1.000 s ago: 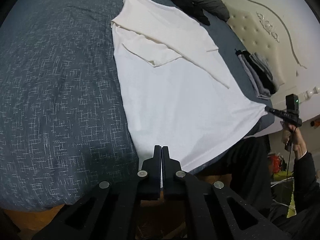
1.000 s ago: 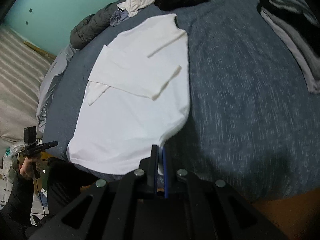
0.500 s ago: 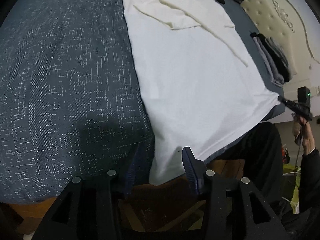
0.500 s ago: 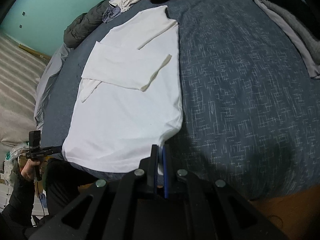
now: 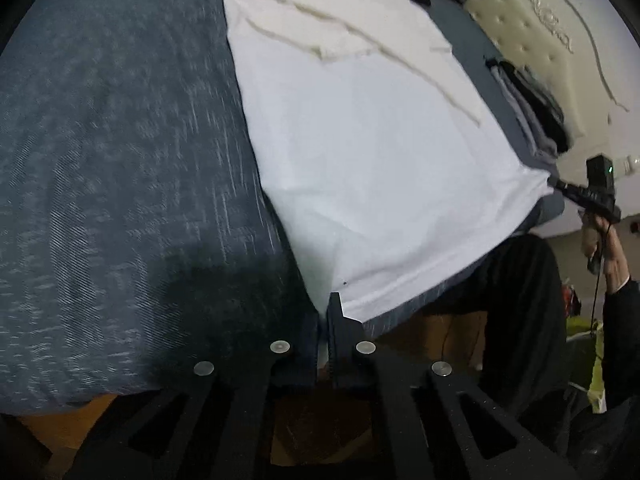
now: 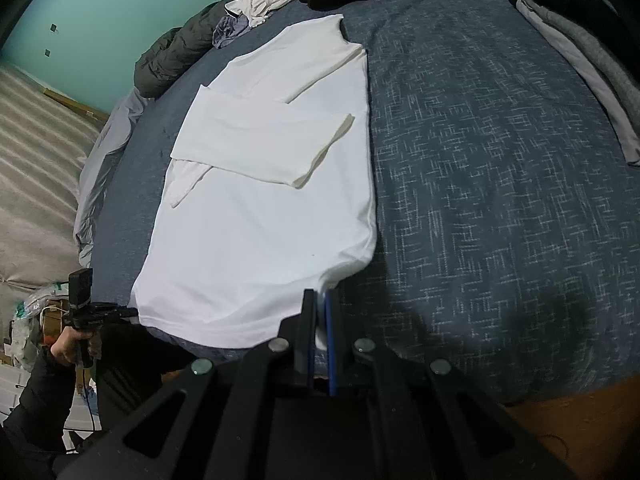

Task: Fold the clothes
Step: 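Lift the hem with both grippers and fold it over toward the collar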

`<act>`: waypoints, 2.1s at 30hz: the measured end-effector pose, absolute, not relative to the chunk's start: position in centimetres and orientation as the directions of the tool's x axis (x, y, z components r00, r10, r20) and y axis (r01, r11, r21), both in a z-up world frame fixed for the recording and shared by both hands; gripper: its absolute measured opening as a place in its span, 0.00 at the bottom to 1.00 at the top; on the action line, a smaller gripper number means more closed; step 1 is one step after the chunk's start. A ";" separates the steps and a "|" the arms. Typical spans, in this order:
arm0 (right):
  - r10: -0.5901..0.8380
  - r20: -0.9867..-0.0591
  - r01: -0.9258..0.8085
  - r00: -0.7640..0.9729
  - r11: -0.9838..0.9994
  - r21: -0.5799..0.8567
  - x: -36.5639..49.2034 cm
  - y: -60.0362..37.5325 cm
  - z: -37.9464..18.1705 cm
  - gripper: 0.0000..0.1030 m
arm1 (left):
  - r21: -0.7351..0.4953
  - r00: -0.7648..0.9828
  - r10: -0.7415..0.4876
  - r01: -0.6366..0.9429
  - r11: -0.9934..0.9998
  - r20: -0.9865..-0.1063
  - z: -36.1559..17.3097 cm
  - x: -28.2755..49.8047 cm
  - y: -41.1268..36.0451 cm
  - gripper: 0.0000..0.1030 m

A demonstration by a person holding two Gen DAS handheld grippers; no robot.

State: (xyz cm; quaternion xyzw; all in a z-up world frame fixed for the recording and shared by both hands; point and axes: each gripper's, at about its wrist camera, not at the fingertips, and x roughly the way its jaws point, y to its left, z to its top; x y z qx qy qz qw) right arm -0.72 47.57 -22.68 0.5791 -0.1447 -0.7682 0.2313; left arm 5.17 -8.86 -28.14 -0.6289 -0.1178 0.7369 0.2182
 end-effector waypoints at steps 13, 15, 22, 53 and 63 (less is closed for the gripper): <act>-0.493 -0.826 0.218 -0.275 -0.868 0.445 -5.9 45.9 -19.9 0.04 | -0.507 -0.214 0.535 -0.175 -0.844 -0.817 -21.6 -2.5 -9.3 0.03; -0.481 -0.827 0.228 -0.290 -0.874 0.428 -7.8 45.2 -19.1 0.04 | -0.510 -0.230 0.539 -0.177 -0.842 -0.810 -20.7 -4.6 -9.3 0.03; -0.437 -0.833 0.258 -0.339 -0.895 0.365 -15.6 42.5 -16.6 0.04 | -0.533 -0.304 0.545 -0.129 -0.836 -0.781 -19.1 -13.6 -11.1 0.03; -0.182 -0.783 0.076 -0.594 -0.982 0.171 -47.9 36.2 -18.5 0.01 | -0.501 -0.492 0.430 0.015 -0.865 -0.757 -24.5 -45.2 -15.5 0.04; -0.254 -0.837 0.084 -0.485 -0.966 0.245 -44.5 38.1 -25.1 0.04 | -0.494 -0.465 0.401 0.092 -0.865 -0.789 -27.8 -40.5 -17.2 0.63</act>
